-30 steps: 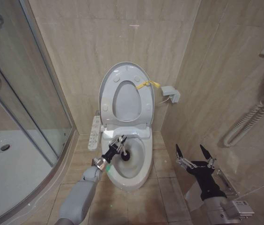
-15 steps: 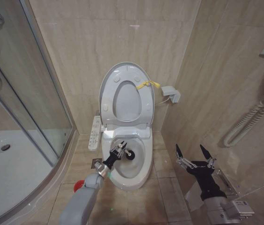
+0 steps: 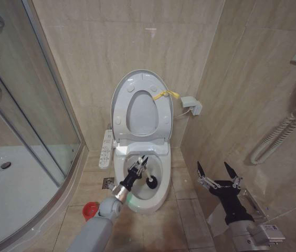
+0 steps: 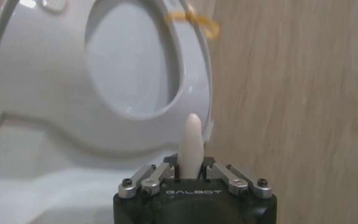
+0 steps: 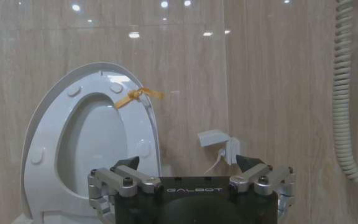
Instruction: Open the toilet lid, clean the toilet bowl with a toilet brush, close the toilet lid, and flush.
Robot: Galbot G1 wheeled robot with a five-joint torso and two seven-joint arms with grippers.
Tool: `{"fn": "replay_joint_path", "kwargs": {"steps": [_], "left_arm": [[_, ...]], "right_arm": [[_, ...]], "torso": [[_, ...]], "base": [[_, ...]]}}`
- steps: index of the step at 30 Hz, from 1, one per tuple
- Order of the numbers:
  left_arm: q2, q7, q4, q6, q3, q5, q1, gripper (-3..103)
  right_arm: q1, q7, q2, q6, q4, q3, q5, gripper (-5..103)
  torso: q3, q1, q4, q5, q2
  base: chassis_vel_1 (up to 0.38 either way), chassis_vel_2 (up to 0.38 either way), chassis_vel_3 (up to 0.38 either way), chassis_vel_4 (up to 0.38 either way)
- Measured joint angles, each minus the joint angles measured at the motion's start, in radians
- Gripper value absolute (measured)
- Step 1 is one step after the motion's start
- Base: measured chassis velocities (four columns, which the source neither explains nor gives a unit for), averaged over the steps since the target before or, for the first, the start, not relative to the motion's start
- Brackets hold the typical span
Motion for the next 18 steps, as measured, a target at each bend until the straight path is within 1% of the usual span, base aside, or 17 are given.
{"fn": "replay_joint_path", "kwargs": {"steps": [2, 5, 7, 8, 9, 10, 12, 14, 15, 16, 18], "left_arm": [[-0.004, 0.013, 0.06, -0.026, -0.019, 0.046, -0.012, 22], [-0.003, 0.012, 0.062, -0.027, -0.021, 0.047, -0.014, 22], [0.001, -0.001, 0.011, -0.014, -0.011, 0.027, -0.006, 22], [0.009, -0.016, -0.046, 0.004, 0.006, 0.008, 0.005, 22], [0.009, -0.016, -0.046, 0.004, 0.006, 0.008, 0.005, 22], [0.016, -0.026, -0.078, 0.013, 0.017, -0.002, 0.01, 22], [0.042, -0.055, -0.179, 0.044, 0.04, -0.037, 0.028, 22], [0.068, -0.08, -0.245, 0.068, 0.052, -0.06, 0.044, 22], [0.068, -0.08, -0.245, 0.068, 0.052, -0.06, 0.044, 22], [0.08, -0.09, -0.265, 0.079, 0.056, -0.065, 0.048, 22], [0.096, -0.1, -0.264, 0.088, 0.059, -0.056, 0.047, 22]], "right_arm": [[0.0, 0.0, 0.0, 0.0, 0.0, 0.0, 0.0, 100], [0.0, 0.0, 0.0, 0.0, 0.0, 0.0, 0.0, 100], [0.0, 0.0, 0.0, 0.0, 0.0, 0.0, 0.0, 100], [0.0, 0.0, 0.0, 0.0, 0.0, 0.0, 0.0, 100], [0.0, 0.0, 0.0, 0.0, 0.0, 0.0, 0.0, 100], [0.0, 0.0, 0.0, 0.0, 0.0, 0.0, 0.0, 100], [0.0, 0.0, 0.0, 0.0, 0.0, 0.0, 0.0, 100], [0.0, 0.0, 0.0, 0.0, 0.0, 0.0, 0.0, 100], [0.0, 0.0, 0.0, 0.0, 0.0, 0.0, 0.0, 100], [0.0, 0.0, 0.0, 0.0, 0.0, 0.0, 0.0, 100], [0.0, 0.0, 0.0, 0.0, 0.0, 0.0, 0.0, 100]], "torso": [[0.0, 0.0, -0.0001, 0.0, 0.0], [0.0, 0.0, -0.0001, 0.0, 0.0], [0.0, 0.0, -0.0004, -0.0002, 0.0], [0.0, 0.0, -0.0007, -0.0002, 0.0], [0.0, 0.0, -0.0007, -0.0002, 0.0], [0.0, 0.0, -0.0007, -0.0003, 0.0], [0.0, 0.0, -0.0008, -0.0002, 0.0], [0.0, 0.0, -0.0005, -0.0002, 0.0], [0.0, 0.0, -0.0005, -0.0002, 0.0], [0.0, 0.0, -0.0004, -0.0001, 0.0], [0.0, 0.0, -0.0002, 0.0, 0.0]], "base": [[0.0, 0.0, 0.0, 0.0], [0.0, 0.0, 0.0, 0.0], [0.0, 0.0, 0.0, 0.0], [0.0, 0.0, 0.0, 0.0], [0.0, 0.0, 0.0, 0.0], [0.0, 0.0, 0.0, 0.0], [0.0, 0.0, 0.0, 0.0], [0.0, 0.0, 0.0, 0.0], [0.0, 0.0, 0.0, 0.0], [0.0, 0.0, 0.0, 0.0], [0.0, 0.0, 0.0, 0.0]]}}
